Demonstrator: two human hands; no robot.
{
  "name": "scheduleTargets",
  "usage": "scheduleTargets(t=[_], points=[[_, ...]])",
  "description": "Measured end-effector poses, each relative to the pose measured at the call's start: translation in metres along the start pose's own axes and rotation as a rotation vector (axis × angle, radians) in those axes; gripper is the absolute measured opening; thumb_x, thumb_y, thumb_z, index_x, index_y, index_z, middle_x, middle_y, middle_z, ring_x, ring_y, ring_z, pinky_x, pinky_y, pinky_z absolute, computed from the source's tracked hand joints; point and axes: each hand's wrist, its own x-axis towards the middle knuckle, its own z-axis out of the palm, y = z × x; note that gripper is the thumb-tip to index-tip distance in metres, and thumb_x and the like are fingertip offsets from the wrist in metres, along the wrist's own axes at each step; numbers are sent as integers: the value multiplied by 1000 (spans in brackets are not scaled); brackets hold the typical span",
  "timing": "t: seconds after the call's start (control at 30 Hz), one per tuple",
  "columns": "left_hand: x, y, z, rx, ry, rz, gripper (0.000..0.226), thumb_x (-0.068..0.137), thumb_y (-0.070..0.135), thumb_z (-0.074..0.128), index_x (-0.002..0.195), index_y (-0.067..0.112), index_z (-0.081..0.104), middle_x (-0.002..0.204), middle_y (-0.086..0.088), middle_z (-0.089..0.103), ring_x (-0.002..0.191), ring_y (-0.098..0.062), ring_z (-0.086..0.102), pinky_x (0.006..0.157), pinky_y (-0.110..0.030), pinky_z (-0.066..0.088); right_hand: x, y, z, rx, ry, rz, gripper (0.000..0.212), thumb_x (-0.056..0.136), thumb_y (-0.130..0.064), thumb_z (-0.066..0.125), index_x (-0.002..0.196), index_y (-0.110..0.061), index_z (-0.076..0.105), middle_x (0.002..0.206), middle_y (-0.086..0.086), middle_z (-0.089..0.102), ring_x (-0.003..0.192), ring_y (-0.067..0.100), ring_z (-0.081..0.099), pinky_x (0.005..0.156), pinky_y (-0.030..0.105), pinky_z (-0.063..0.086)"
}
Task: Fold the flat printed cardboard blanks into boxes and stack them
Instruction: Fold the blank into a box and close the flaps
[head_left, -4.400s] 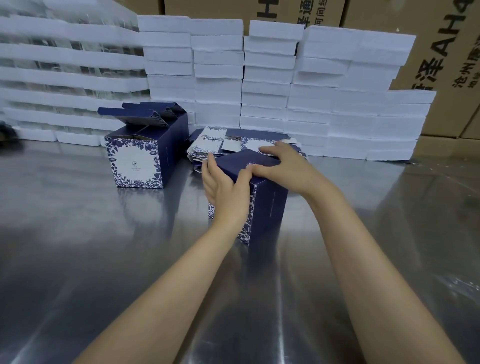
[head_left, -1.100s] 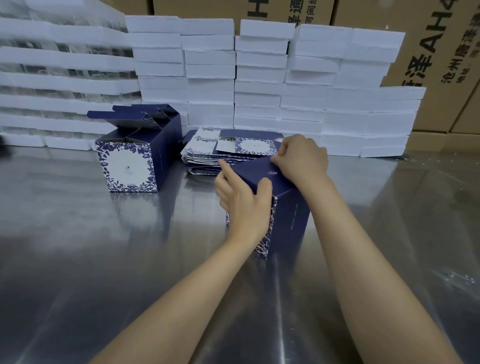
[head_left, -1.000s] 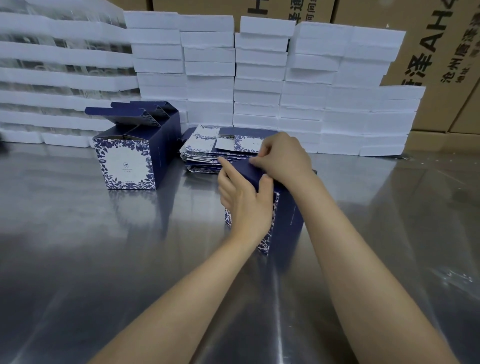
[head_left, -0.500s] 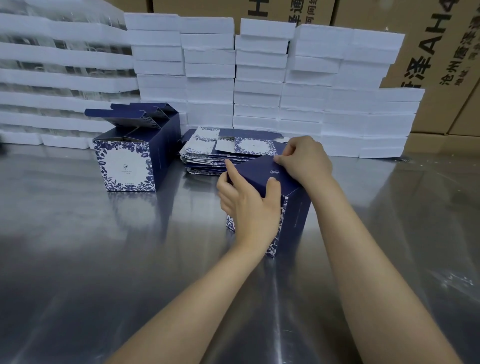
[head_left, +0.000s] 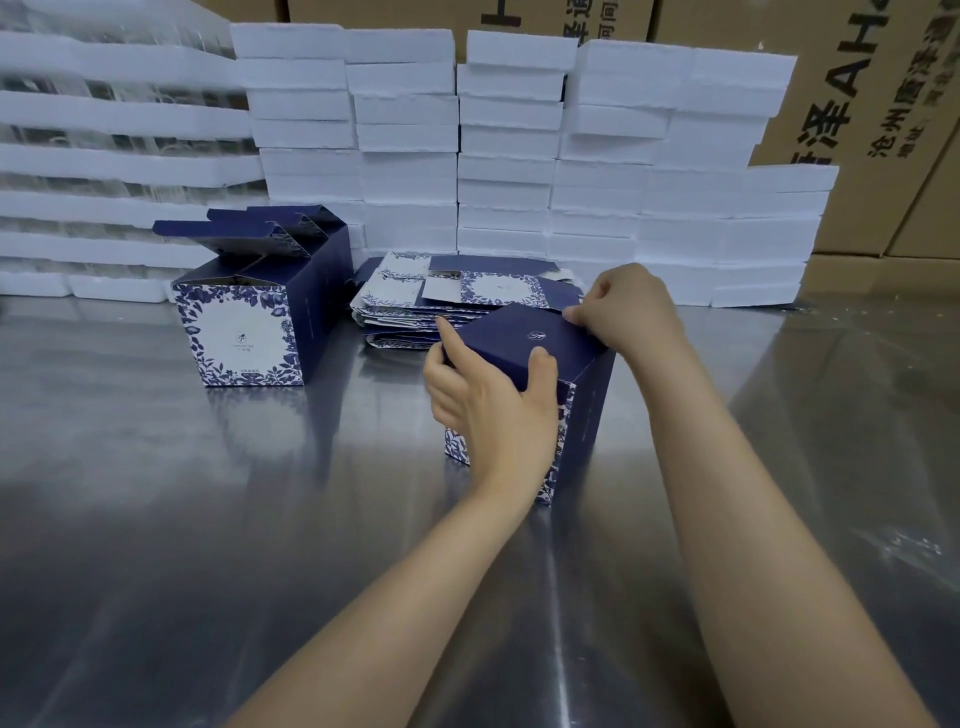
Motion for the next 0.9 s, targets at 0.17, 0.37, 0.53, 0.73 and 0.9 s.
scheduleTargets(t=[0.17,0.37,0.53,0.73,0.9], points=[[-1,1,2,-12,17,7,88,89,34,63,153,6,10,142,-13,24,133,-30,26,114,-38,15,3,2,5,-41,60,-42,27,82,-22,71,65,-20,50,98,9,67,94,29,62,75,32,47],[-1,-1,3,-30,53,15,82,88,36,64,150,6,20,140,-13,28,132,-31,27,112,-39,17,-7,-7,-11,-42,-180,-129,22,81,-17,75,68,-10,58,74,9,64,73,23,55,68,30,43],[-1,-2,3,-43,59,17,82,87,39,64,150,7,21,141,-11,27,131,-27,26,111,-37,14,-18,-8,-30,23,-567,-154,35,77,-19,78,49,-21,57,45,-7,39,46,12,28,44,19,23],[0,-2,-1,-54,70,0,85,83,39,68,149,10,23,140,-9,27,128,-22,27,109,-36,15,0,21,-31,84,-194,11,32,79,-23,76,63,-13,51,62,3,49,57,18,38,53,26,29],[0,-4,3,-56,92,6,85,83,40,69,148,9,25,138,-10,28,125,-21,28,107,-35,16,5,22,-18,93,-125,-76,22,83,-14,70,73,-11,51,72,7,49,56,17,38,55,26,32]])
